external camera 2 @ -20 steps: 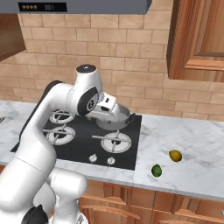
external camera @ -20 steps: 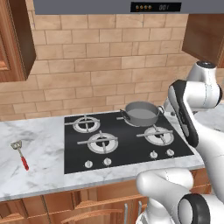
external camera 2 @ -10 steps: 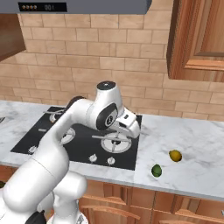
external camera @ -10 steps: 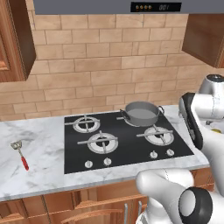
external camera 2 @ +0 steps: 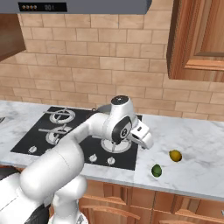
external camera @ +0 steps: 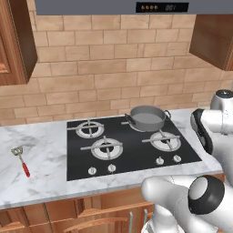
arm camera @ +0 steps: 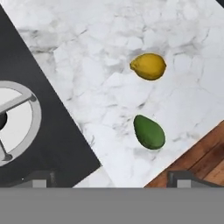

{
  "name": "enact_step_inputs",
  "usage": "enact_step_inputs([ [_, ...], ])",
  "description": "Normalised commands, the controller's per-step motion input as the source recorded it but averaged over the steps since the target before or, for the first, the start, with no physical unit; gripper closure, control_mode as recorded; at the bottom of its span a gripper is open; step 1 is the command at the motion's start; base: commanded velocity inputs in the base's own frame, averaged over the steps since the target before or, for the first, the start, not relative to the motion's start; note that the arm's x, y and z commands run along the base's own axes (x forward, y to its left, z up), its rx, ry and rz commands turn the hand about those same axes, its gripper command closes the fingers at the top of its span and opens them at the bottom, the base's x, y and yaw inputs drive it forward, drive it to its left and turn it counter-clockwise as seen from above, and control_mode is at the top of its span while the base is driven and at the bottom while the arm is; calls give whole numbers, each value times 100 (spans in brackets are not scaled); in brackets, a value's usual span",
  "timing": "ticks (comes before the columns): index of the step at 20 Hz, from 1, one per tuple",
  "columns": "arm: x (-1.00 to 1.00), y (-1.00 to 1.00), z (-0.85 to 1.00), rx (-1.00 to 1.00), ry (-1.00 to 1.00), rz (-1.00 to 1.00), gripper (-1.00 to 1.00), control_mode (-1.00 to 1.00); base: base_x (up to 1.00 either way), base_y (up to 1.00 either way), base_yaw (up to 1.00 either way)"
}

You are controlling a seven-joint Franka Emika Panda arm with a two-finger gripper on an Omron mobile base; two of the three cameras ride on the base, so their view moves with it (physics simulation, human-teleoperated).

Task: Put the avocado and lemon in the pot. Retrieve the spatula and lightly stir the vegetables in the pot.

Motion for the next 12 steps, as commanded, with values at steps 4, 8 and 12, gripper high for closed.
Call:
enact_step_inputs([
  [4,12,-57,-38,-2,1,1,-100,-100,0,0,0],
  [8,-5,-38,-25,0,13,16,-100,-100,0,0,0],
  [12,-8,-31,-19,0,22,33,-100,-100,0,0,0],
])
